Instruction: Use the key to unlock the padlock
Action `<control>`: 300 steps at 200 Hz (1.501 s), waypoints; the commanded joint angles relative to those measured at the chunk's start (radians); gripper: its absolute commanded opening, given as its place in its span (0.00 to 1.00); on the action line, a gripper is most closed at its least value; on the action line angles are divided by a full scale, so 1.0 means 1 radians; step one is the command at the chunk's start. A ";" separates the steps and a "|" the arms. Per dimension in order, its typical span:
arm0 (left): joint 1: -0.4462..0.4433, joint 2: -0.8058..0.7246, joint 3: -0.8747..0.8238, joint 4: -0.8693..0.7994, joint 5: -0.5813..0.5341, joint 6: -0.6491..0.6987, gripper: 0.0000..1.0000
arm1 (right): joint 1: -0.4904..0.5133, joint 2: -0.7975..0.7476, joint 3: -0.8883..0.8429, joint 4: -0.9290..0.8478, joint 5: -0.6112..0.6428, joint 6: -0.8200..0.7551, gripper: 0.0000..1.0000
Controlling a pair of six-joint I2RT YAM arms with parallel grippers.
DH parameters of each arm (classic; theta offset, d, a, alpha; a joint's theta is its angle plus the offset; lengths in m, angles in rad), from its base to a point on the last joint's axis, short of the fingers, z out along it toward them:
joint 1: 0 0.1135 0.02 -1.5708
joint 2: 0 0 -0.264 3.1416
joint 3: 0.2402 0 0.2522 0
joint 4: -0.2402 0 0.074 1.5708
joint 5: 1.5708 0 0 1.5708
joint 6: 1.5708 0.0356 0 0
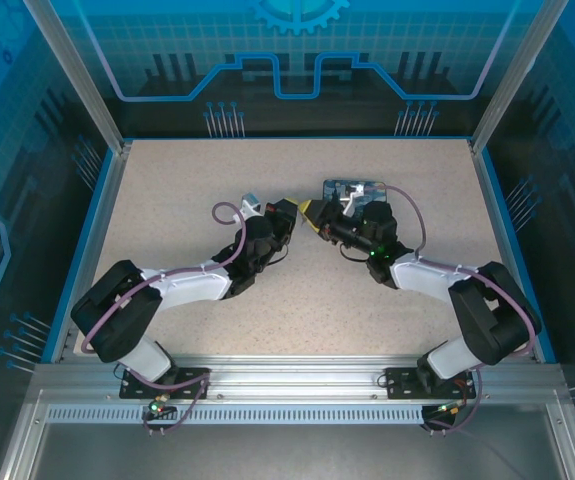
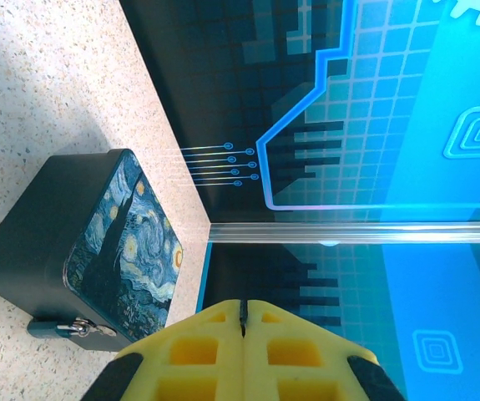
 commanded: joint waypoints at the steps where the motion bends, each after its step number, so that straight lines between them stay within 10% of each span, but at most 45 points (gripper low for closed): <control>1: -0.010 -0.001 0.006 0.001 -0.035 -0.008 0.00 | 0.013 0.008 0.014 0.037 -0.008 -0.012 0.37; 281: -0.013 -0.044 0.022 -0.010 -0.018 0.099 0.00 | -0.010 -0.024 -0.016 -0.051 -0.042 -0.100 0.00; 300: -0.001 -0.048 0.037 0.009 0.045 0.148 0.40 | -0.027 -0.039 -0.039 -0.057 -0.052 -0.121 0.00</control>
